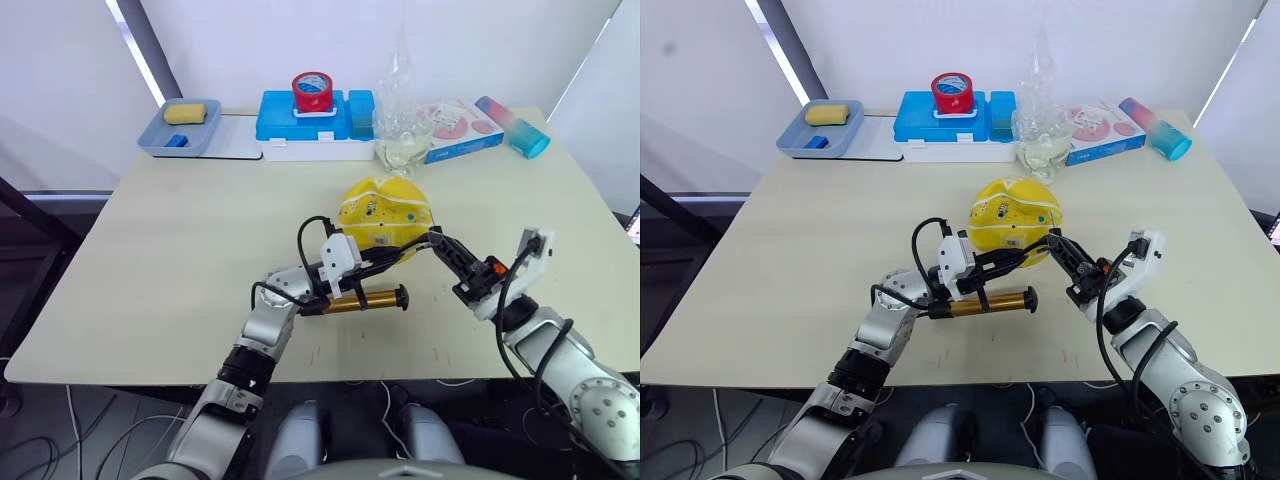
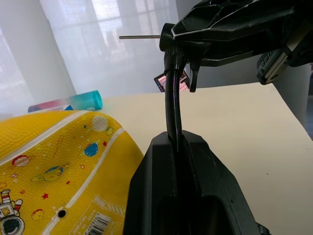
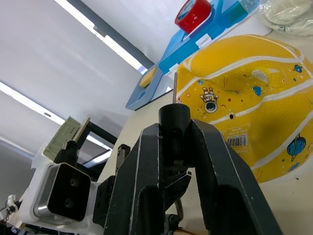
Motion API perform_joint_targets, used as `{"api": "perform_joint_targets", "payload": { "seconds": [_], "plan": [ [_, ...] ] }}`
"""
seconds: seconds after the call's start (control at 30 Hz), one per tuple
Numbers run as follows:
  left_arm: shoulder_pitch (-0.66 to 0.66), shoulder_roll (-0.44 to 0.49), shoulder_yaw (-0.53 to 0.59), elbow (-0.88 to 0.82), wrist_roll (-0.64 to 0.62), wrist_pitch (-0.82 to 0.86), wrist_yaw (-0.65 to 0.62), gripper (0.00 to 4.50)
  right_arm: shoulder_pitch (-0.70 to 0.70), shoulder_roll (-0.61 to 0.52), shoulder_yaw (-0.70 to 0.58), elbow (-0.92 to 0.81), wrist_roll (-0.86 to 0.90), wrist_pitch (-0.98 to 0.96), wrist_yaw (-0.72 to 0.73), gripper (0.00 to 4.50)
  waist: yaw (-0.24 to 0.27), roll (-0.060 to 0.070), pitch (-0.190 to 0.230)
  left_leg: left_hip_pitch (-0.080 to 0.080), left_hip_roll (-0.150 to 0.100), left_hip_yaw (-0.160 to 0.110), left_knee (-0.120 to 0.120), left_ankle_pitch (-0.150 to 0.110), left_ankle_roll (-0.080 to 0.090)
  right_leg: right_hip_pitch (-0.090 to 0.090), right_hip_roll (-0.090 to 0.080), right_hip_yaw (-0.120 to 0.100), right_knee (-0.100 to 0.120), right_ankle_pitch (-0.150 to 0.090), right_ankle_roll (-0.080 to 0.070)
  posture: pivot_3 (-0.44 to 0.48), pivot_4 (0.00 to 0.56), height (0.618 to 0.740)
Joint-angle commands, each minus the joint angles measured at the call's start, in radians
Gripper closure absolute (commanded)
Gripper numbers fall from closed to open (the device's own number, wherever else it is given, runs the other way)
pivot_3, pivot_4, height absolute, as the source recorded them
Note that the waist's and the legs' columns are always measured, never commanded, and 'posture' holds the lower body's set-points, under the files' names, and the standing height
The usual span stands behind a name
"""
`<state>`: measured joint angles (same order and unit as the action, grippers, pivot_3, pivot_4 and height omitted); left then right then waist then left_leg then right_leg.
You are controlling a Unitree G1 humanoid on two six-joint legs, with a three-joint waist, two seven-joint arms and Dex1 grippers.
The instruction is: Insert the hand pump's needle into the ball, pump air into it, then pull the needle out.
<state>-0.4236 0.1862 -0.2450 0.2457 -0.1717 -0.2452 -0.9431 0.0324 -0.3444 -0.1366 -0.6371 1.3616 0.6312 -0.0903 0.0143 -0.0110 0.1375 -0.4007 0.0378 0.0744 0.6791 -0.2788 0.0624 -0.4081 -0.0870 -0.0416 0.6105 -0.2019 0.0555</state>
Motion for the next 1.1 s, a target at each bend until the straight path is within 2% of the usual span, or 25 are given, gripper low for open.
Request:
{"api": "perform_joint_targets", "payload": {
  "seconds": [0.03,0.1,0.13,0.23,0.27,0.3,0.47,0.73,1.0,1.1],
  "plan": [
    [-0.009,0.012,-0.009,-0.038,-0.041,0.054,-0.046,3.47,0.002,-0.063,-0.022,-0.036,-0.057,0.001,0.047,4.23,0.000,0.000,0.000,0.000,0.000,0.000,0.000,0.000,0.000,0.000,0.000,0.000,0.000,0.000,0.000,0.000,0.150,0.737],
    [-0.011,0.026,-0.005,-0.052,-0.063,0.094,-0.077,2.43,0.009,-0.110,-0.029,-0.041,-0.092,0.008,0.079,4.23,0.000,0.000,0.000,0.000,0.000,0.000,0.000,0.000,0.000,0.000,0.000,0.000,0.000,0.000,0.000,0.000,0.150,0.737],
    [-0.015,0.030,-0.001,-0.054,-0.067,0.104,-0.081,2.19,0.011,-0.127,-0.038,-0.042,-0.091,0.008,0.090,4.23,0.000,0.000,0.000,0.000,0.000,0.000,0.000,0.000,0.000,0.000,0.000,0.000,0.000,0.000,0.000,0.000,0.150,0.737],
    [-0.033,0.041,0.022,-0.059,-0.084,0.125,-0.086,0.92,0.027,-0.206,-0.075,-0.044,-0.092,0.030,0.139,4.23,0.001,0.000,0.000,-0.001,0.000,0.000,0.000,0.000,0.000,-0.001,0.000,0.000,0.000,0.000,0.000,0.000,0.150,0.737],
    [-0.037,0.044,0.027,-0.060,-0.089,0.131,-0.088,0.37,0.034,-0.227,-0.083,-0.043,-0.089,0.037,0.152,4.23,0.001,0.000,0.000,-0.001,0.000,0.000,0.000,0.000,0.000,-0.001,0.000,0.000,0.000,0.000,0.000,0.000,0.150,0.737],
    [-0.045,0.047,0.038,-0.060,-0.097,0.141,-0.087,0.09,0.041,-0.250,-0.099,-0.042,-0.078,0.047,0.160,4.23,0.001,0.000,0.000,-0.001,0.000,0.000,0.000,0.000,0.000,-0.001,0.000,0.000,0.000,0.000,0.000,0.000,0.150,0.737],
    [-0.101,0.067,0.088,-0.031,-0.108,0.162,-0.065,0.03,0.076,-0.393,-0.177,-0.043,-0.078,0.097,0.228,4.23,0.001,-0.001,0.000,-0.001,0.000,0.000,0.000,0.000,0.000,-0.001,0.000,0.000,0.000,0.000,0.000,0.000,0.150,0.737],
    [-0.286,0.099,0.169,0.167,-0.076,0.191,0.019,0.03,0.147,-0.593,-0.318,-0.052,-0.083,0.180,0.379,4.23,0.003,-0.003,0.002,-0.002,-0.001,-0.001,0.001,0.000,0.000,-0.001,0.001,0.000,-0.001,0.000,0.000,0.000,0.150,0.737],
    [-0.420,0.121,0.159,0.332,-0.011,0.246,0.041,0.03,0.163,-0.627,-0.342,-0.064,-0.154,0.188,0.446,4.23,0.004,-0.008,0.005,-0.003,-0.001,-0.002,0.001,0.000,0.000,-0.001,0.001,0.000,-0.002,0.002,0.004,0.000,0.150,0.737],
    [-0.493,0.109,0.153,0.447,0.030,0.224,0.060,0.03,0.176,-0.622,-0.338,-0.075,-0.221,0.174,0.473,4.23,0.006,-0.008,0.005,-0.005,-0.002,-0.002,0.002,0.000,0.000,-0.001,0.001,-0.001,-0.002,0.002,0.004,0.000,0.150,0.737]
  ]
}}
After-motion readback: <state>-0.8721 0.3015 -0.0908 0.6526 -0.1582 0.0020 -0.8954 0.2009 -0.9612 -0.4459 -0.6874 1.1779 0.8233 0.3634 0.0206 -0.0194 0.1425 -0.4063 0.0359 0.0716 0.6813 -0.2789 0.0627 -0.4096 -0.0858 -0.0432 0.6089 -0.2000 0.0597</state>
